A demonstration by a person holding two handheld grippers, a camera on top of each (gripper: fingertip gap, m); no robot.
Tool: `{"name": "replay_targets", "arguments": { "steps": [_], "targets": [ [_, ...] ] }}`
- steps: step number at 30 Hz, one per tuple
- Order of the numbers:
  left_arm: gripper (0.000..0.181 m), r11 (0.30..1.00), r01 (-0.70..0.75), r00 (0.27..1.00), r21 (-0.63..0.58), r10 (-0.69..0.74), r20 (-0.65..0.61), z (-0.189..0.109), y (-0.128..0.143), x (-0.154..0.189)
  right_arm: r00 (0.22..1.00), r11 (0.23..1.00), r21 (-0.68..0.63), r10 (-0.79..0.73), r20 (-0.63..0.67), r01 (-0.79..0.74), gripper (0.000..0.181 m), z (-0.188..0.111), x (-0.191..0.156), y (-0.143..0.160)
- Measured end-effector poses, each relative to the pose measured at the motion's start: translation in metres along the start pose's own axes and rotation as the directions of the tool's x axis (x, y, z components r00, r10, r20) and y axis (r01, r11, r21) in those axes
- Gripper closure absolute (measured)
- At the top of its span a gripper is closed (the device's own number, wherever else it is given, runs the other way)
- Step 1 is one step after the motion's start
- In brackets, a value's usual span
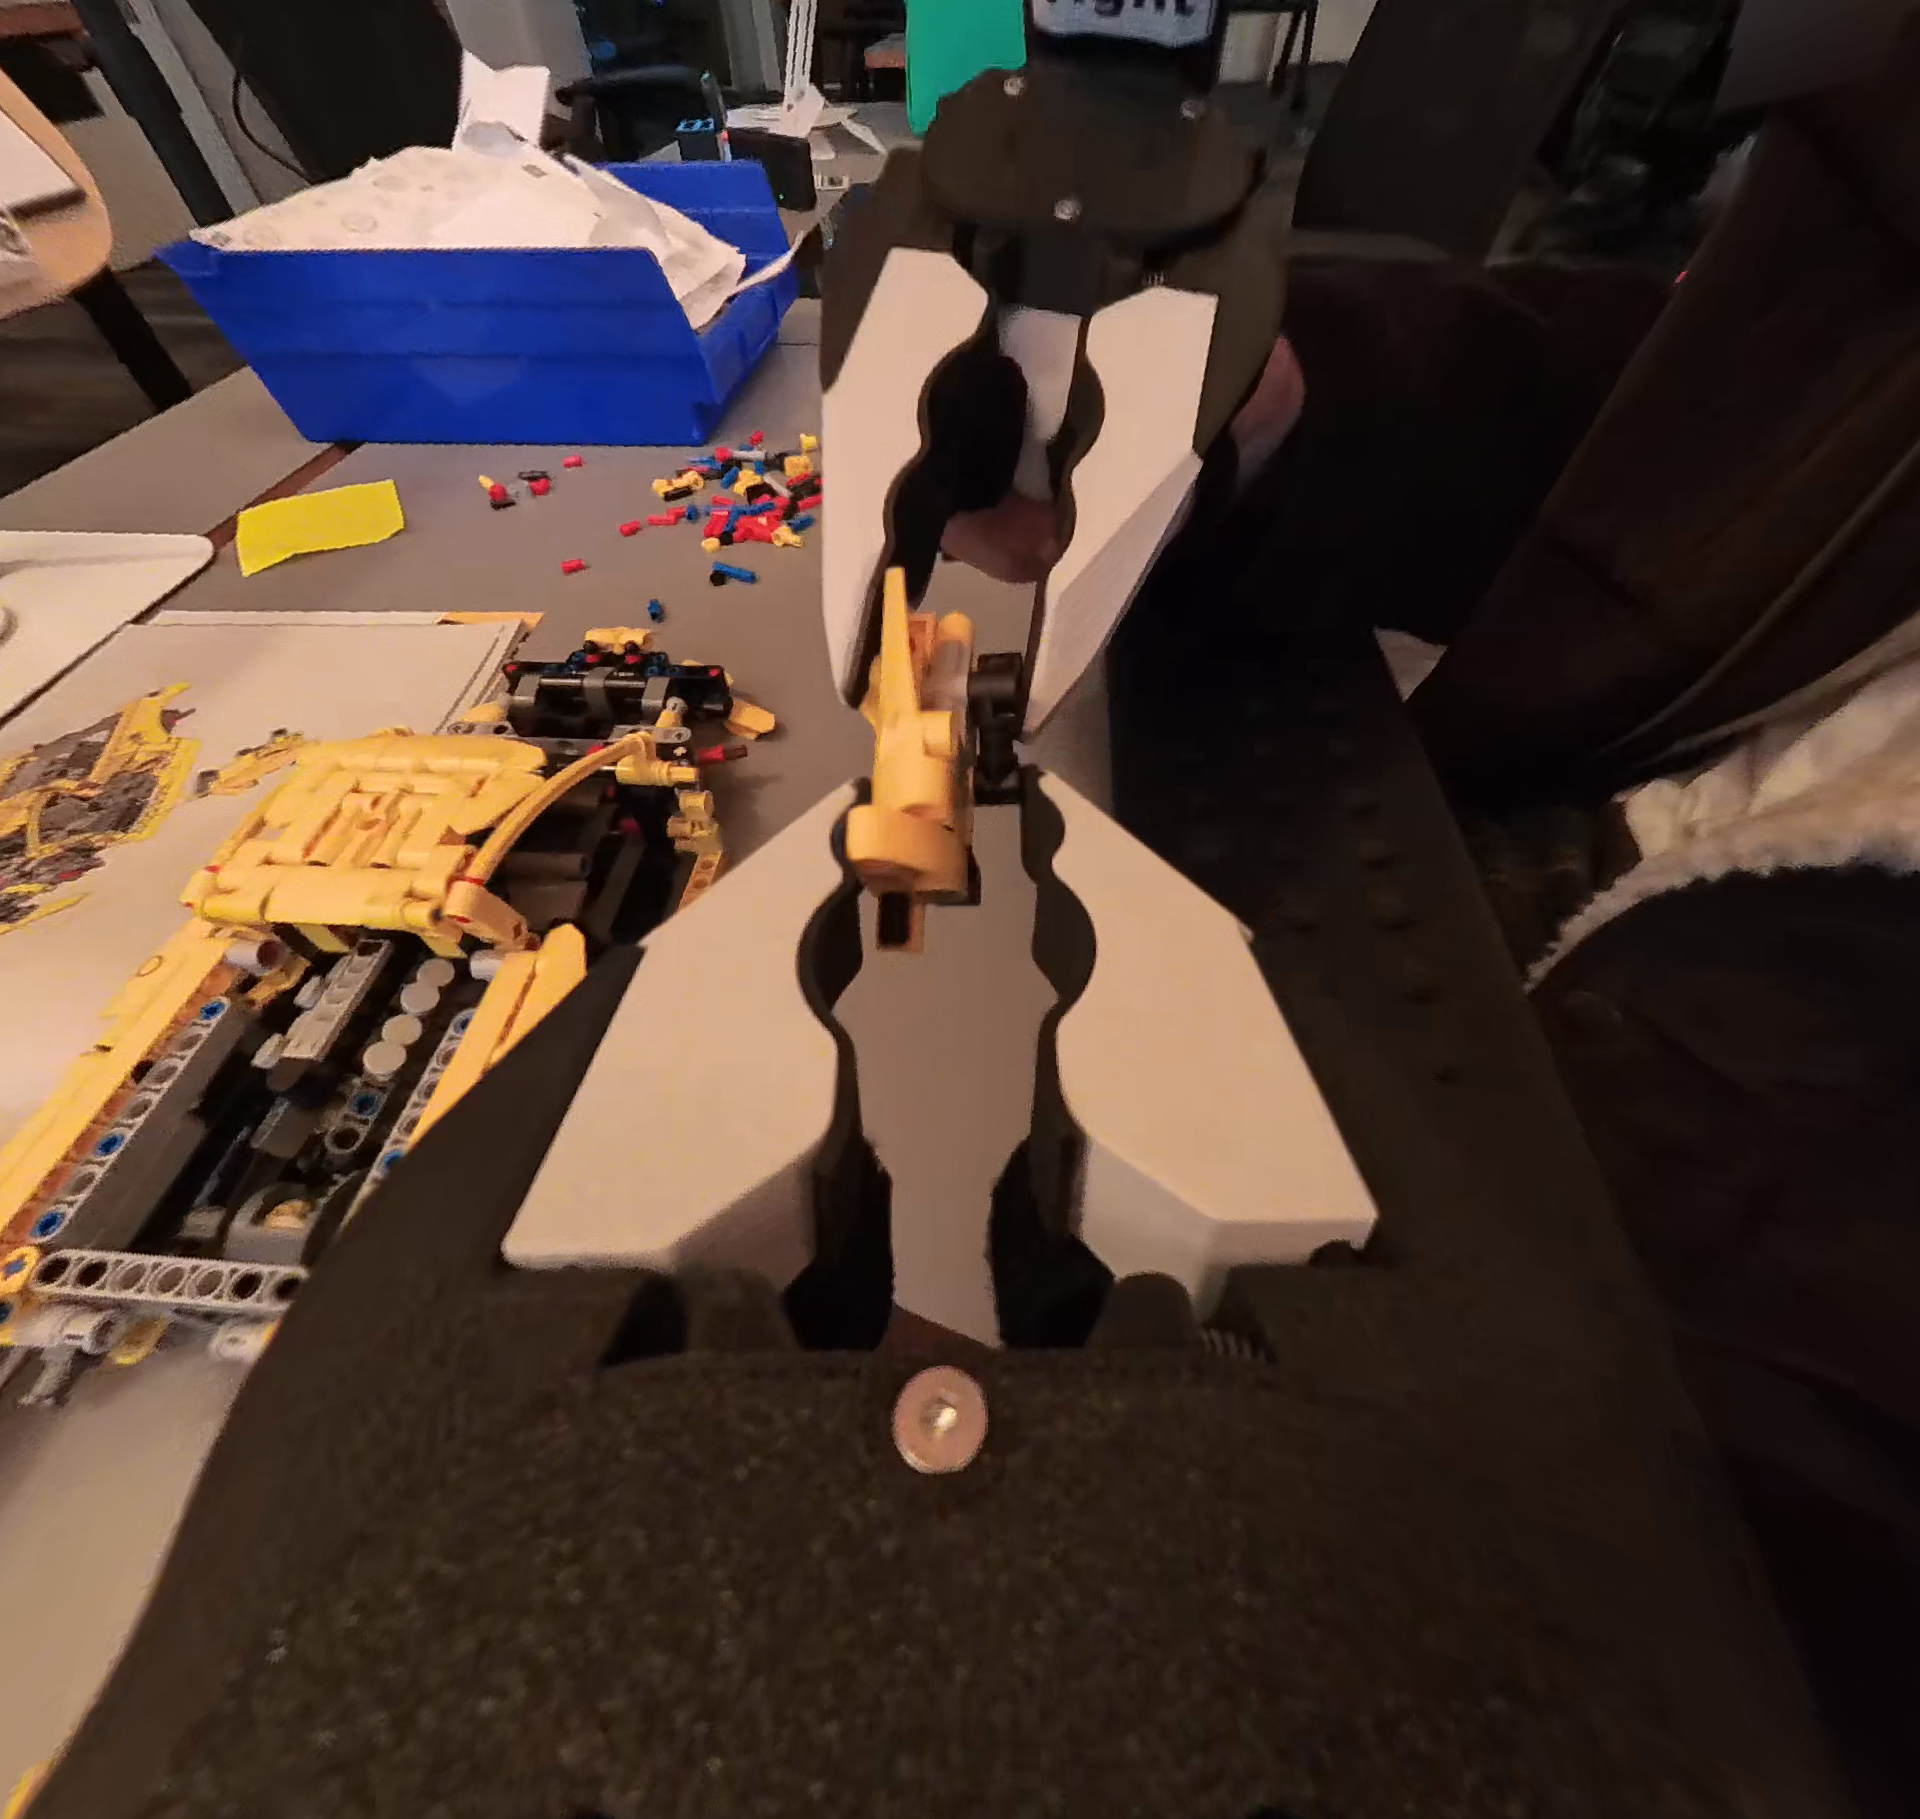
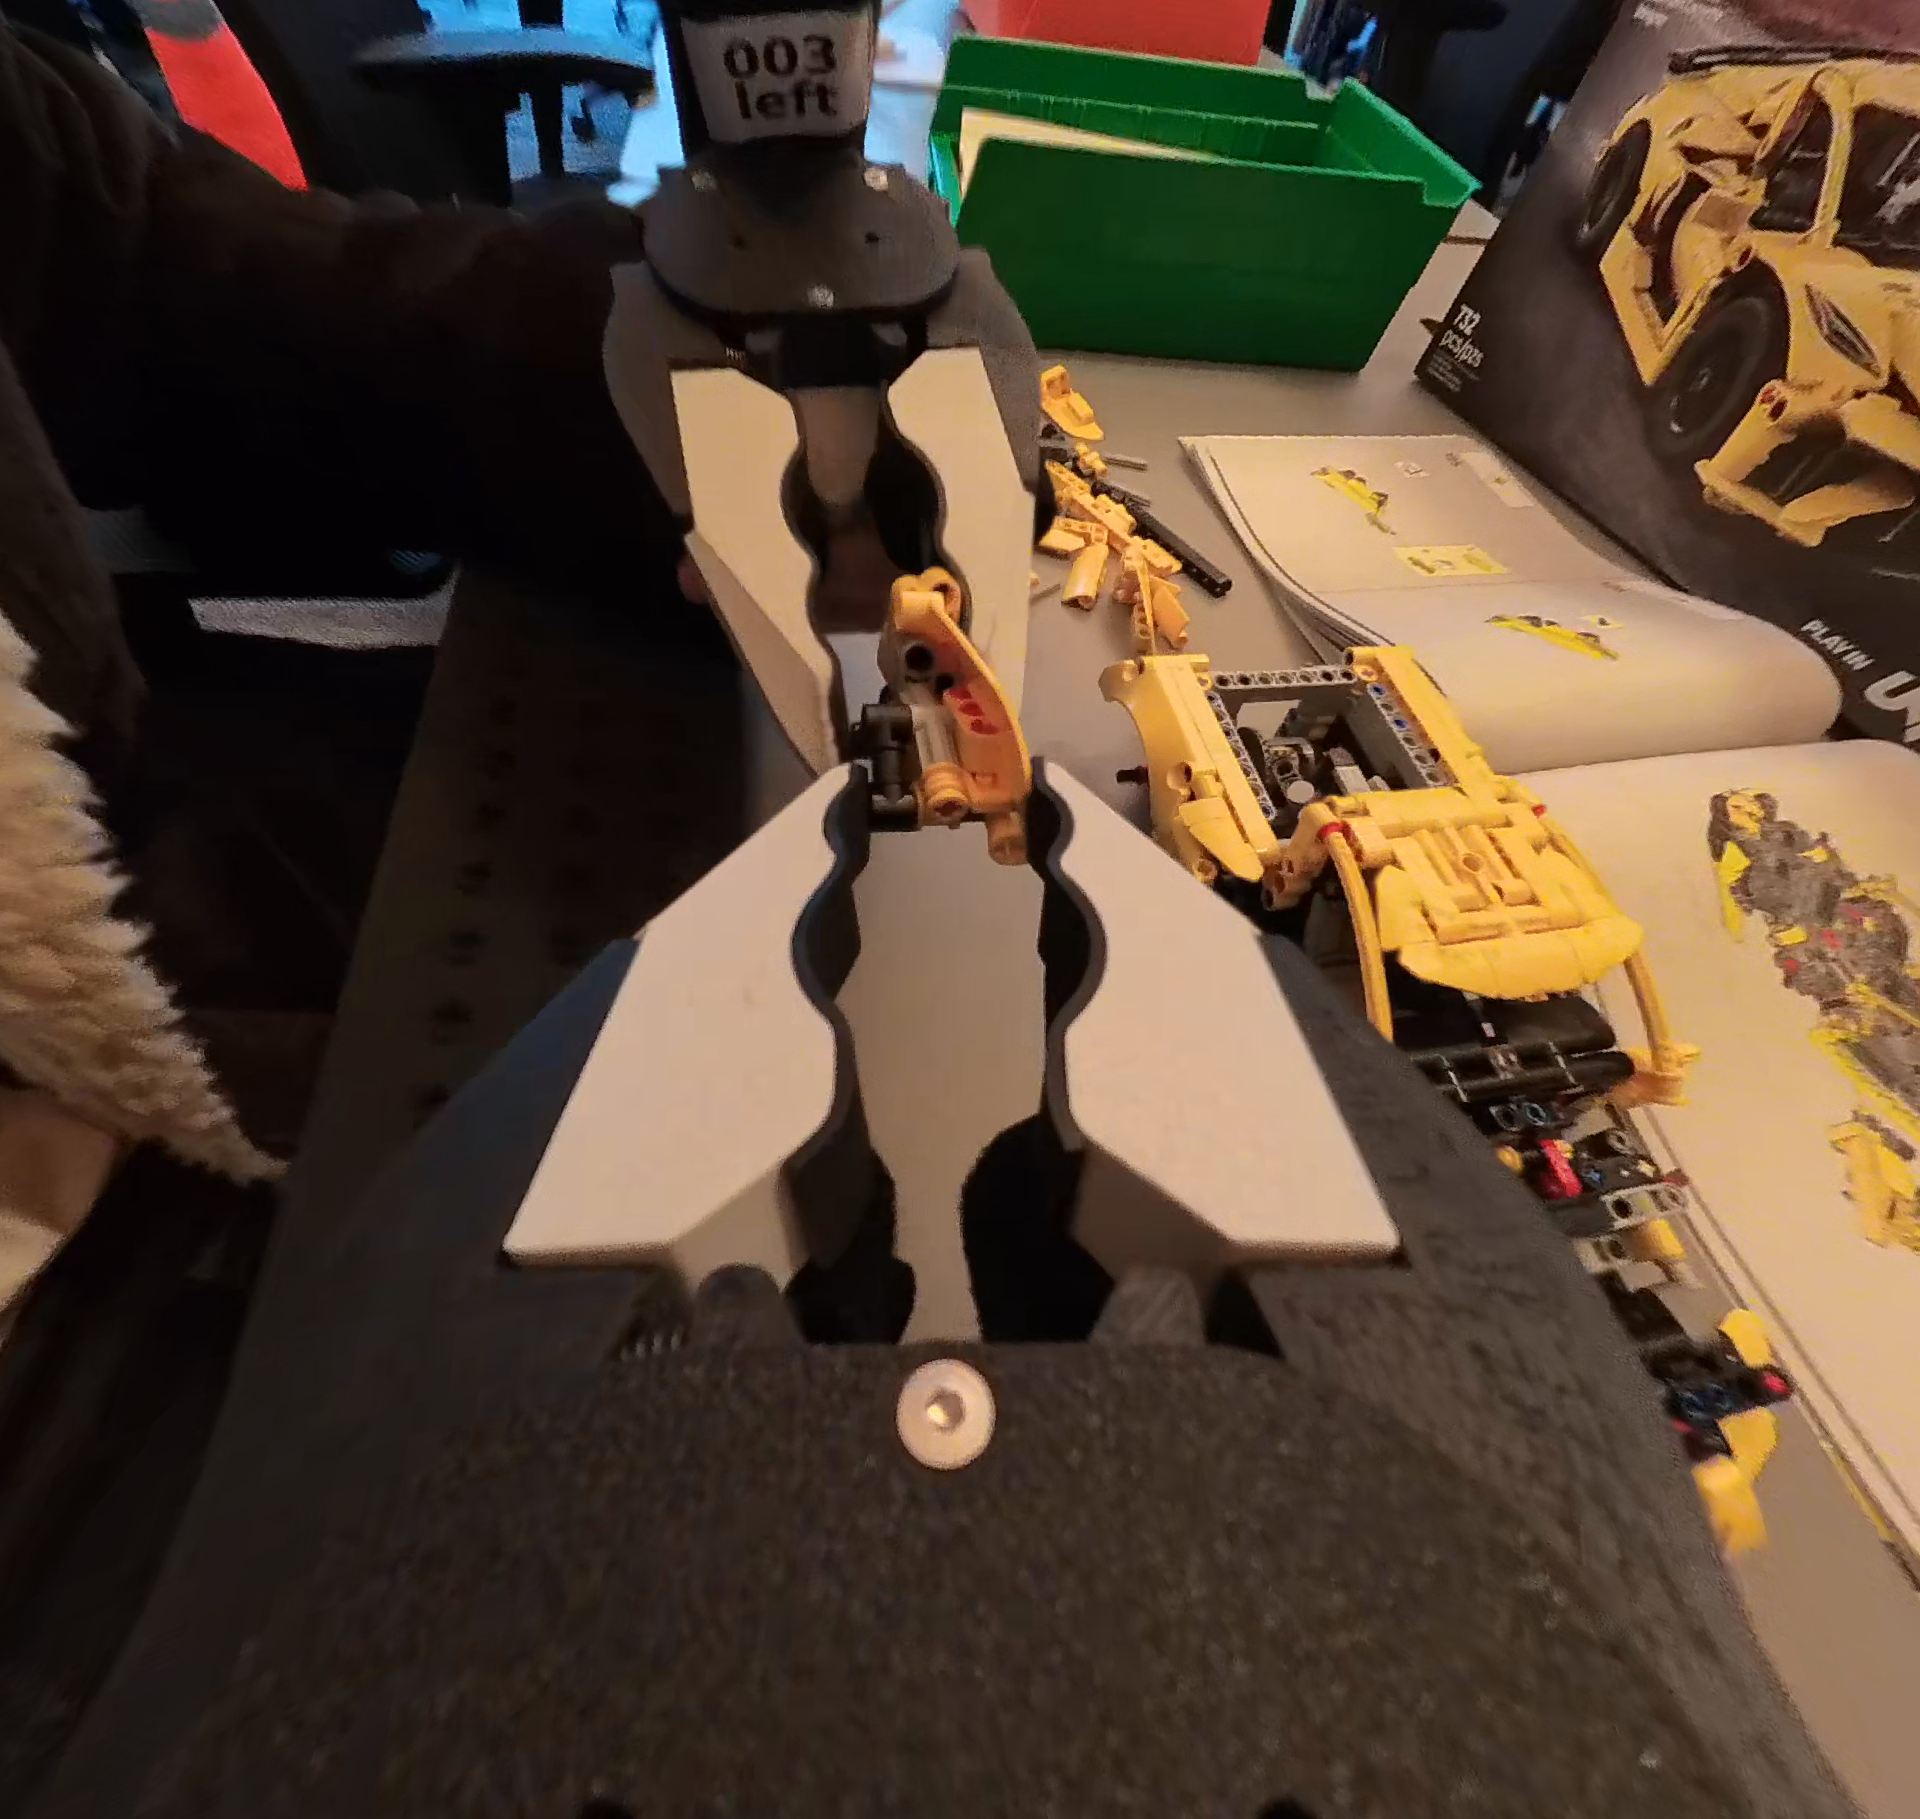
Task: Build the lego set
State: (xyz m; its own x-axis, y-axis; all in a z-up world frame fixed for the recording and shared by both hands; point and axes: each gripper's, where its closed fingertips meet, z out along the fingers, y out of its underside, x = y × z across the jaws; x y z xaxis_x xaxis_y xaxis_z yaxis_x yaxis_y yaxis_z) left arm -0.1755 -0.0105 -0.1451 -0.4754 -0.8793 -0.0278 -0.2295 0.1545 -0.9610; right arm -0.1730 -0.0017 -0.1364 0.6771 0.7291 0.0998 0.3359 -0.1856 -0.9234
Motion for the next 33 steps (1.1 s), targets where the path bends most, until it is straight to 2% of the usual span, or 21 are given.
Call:
{"name": "replay_targets", "arguments": {
  "steps": [5, 7, 9, 12, 14, 17, 22, 26, 33],
  "targets": [
    [0.155, 0.996, -0.086, 0.996, 0.002, 0.086, -0.013, 0.0, -0.002, 0.006, 1.0, 0.999, -0.041, -0.001, 0.013, 0.002, 0.147, -0.004, -0.008, -0.002],
    [0.155, 0.979, -0.199, 0.98, 0.036, 0.198, 0.031, -0.002, -0.009, 0.007, 0.999, 1.0, -0.023, -0.012, 0.053, 0.014, 0.132, -0.011, -0.016, -0.014],
    [0.155, 0.945, -0.325, 0.944, 0.022, 0.323, 0.071, -0.003, -0.011, 0.01, 0.997, 0.996, -0.055, -0.065, 0.045, 0.068, 0.127, -0.018, -0.018, -0.018],
    [0.155, 0.877, -0.479, 0.869, -0.037, 0.48, 0.12, -0.001, -0.012, 0.012, 0.978, 0.976, -0.079, -0.206, -0.019, 0.204, 0.135, -0.028, -0.02, -0.024],
    [0.156, 0.844, -0.533, 0.834, -0.063, 0.536, 0.13, 0.0, -0.015, 0.014, 0.955, 0.952, -0.13, -0.289, -0.068, 0.279, 0.143, -0.033, -0.02, -0.02],
    [0.156, 0.824, -0.556, 0.818, -0.106, 0.565, 0.108, 0.003, -0.012, 0.015, 0.943, 0.935, -0.173, -0.326, -0.071, 0.311, 0.142, -0.031, -0.022, -0.015],
    [0.156, 0.83, -0.543, 0.826, -0.126, 0.555, 0.097, 0.006, -0.01, 0.013, 0.92, 0.908, -0.219, -0.383, -0.088, 0.357, 0.144, -0.022, -0.017, -0.001],
    [0.156, 0.826, -0.544, 0.824, -0.147, 0.559, 0.095, 0.007, -0.005, 0.011, 0.901, 0.887, -0.235, -0.426, -0.086, 0.398, 0.152, -0.017, -0.014, 0.003],
    [0.157, 0.842, -0.519, 0.846, -0.146, 0.531, 0.056, 0.009, 0.001, 0.014, 0.921, 0.893, -0.24, -0.39, 0.01, 0.381, 0.155, -0.015, -0.018, 0.008]
  ]
}}
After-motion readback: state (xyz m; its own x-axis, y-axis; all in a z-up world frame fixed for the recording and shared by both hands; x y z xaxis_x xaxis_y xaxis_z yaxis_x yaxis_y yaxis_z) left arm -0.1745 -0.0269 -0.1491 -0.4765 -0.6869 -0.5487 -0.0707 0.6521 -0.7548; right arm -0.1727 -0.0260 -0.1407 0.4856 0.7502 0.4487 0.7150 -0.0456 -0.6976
